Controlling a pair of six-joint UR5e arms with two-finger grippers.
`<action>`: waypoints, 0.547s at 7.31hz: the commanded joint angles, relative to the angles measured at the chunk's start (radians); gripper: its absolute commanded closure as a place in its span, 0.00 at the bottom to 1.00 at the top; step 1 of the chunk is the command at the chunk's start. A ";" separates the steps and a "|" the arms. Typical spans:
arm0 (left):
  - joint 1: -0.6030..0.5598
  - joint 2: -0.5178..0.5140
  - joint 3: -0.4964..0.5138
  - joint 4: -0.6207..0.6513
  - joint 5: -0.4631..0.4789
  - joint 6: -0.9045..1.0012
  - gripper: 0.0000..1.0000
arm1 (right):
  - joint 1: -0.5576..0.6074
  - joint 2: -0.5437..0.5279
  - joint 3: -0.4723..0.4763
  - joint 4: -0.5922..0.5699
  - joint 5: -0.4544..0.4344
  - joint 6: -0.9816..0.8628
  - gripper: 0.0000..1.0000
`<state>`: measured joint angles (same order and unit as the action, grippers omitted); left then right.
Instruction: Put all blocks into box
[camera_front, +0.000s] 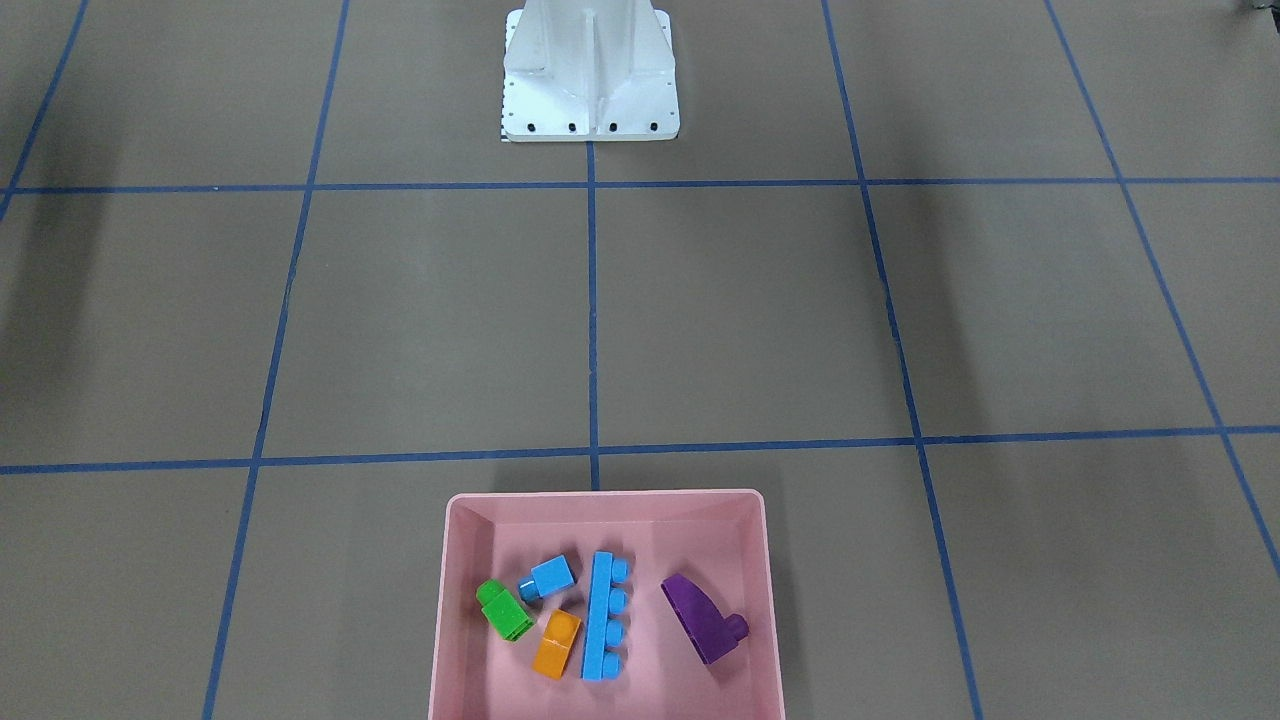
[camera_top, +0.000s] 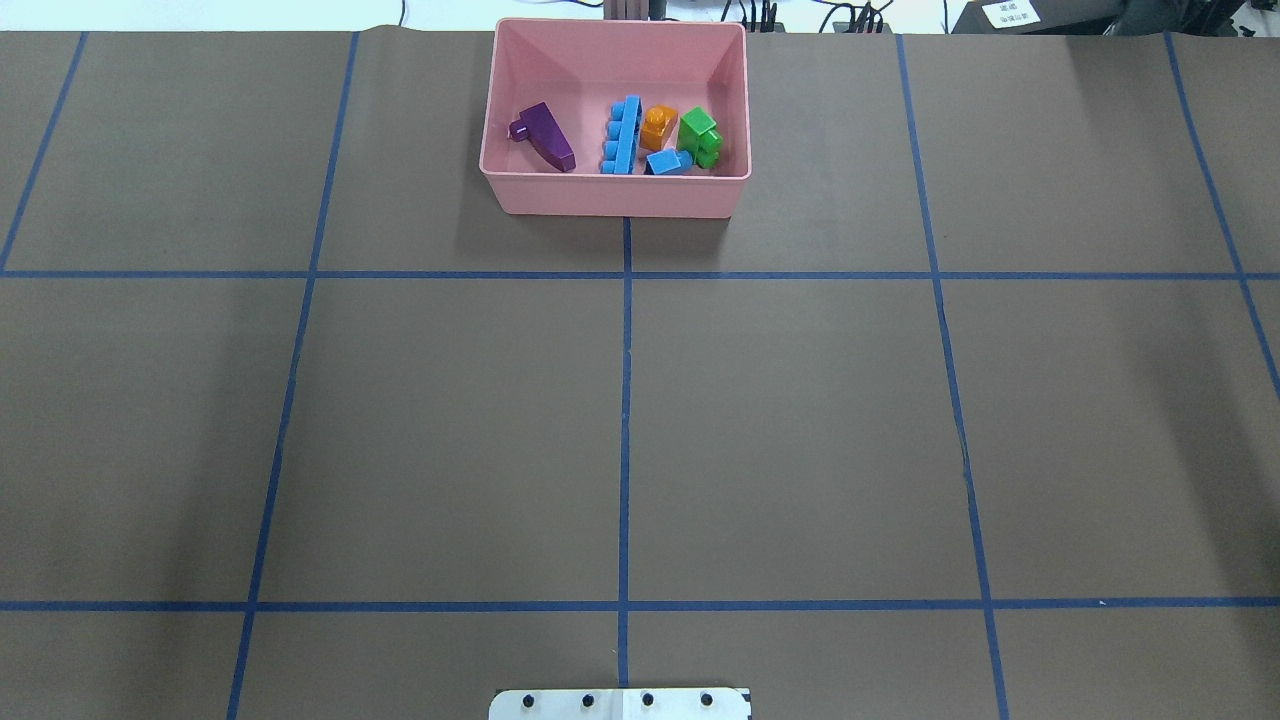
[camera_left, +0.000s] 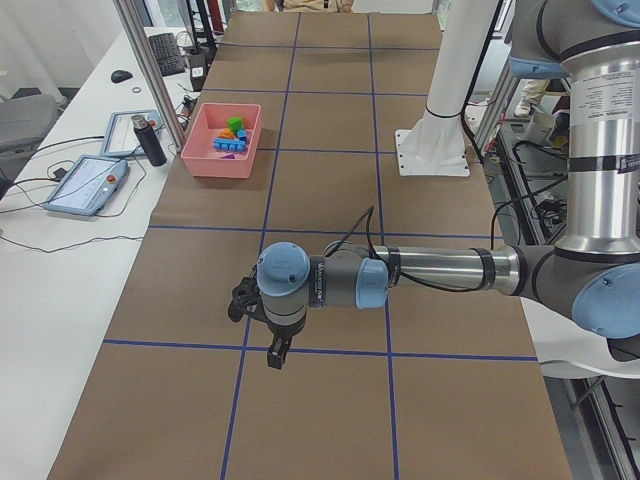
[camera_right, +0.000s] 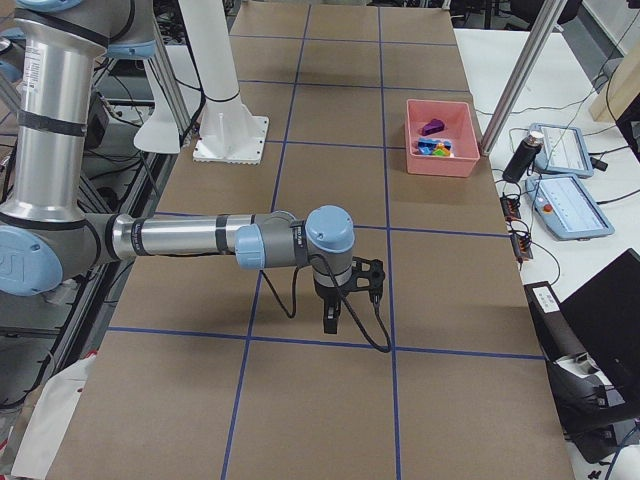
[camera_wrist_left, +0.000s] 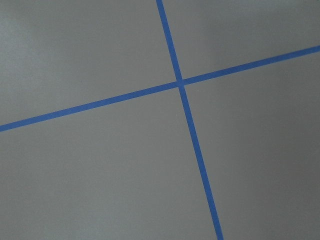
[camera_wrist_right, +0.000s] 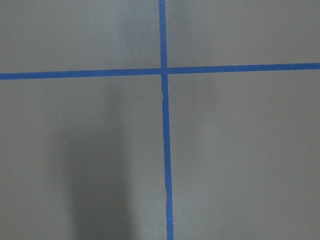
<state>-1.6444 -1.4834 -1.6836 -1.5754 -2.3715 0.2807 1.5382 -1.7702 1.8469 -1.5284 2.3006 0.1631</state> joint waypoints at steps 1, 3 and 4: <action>0.000 0.000 -0.001 0.000 0.000 0.000 0.00 | 0.000 0.000 0.000 0.001 -0.001 0.003 0.00; 0.000 0.000 -0.001 0.000 0.000 0.000 0.00 | -0.001 0.000 0.000 0.002 0.000 0.006 0.00; 0.000 0.000 -0.001 0.000 0.000 0.000 0.00 | -0.001 0.000 0.001 0.002 0.002 0.007 0.00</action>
<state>-1.6444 -1.4833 -1.6843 -1.5754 -2.3715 0.2807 1.5373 -1.7702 1.8471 -1.5269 2.3008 0.1680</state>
